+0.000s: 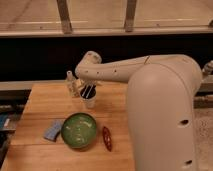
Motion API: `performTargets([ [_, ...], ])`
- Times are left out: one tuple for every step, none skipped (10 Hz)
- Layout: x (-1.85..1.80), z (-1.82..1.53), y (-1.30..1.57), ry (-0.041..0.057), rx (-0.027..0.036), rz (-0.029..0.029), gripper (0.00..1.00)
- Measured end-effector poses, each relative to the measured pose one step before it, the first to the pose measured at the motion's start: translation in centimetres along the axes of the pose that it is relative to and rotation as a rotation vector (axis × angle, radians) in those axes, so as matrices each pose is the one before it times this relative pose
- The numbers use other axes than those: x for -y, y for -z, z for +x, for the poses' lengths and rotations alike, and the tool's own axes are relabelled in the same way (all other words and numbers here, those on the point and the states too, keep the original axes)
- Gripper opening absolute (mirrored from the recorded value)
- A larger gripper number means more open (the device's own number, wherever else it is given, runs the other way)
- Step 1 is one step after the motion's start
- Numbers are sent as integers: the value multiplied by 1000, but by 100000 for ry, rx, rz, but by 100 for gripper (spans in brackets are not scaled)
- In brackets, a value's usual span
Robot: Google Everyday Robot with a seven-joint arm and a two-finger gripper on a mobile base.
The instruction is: Place the eraser in the ceramic cup
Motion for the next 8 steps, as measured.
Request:
performTargets([
  [-428, 49, 144, 774, 402, -662, 80],
  [-541, 61, 131, 1066, 585, -978, 80],
  [-351, 4, 107, 680, 510, -656, 80],
  [-44, 5, -4, 30, 2, -46, 80],
  [-3, -8, 4, -22, 12, -3, 80],
  [24, 1, -1, -34, 0, 14, 80],
  [-30, 5, -1, 36, -9, -23, 80],
  [-24, -1, 6, 13, 4, -33, 80],
])
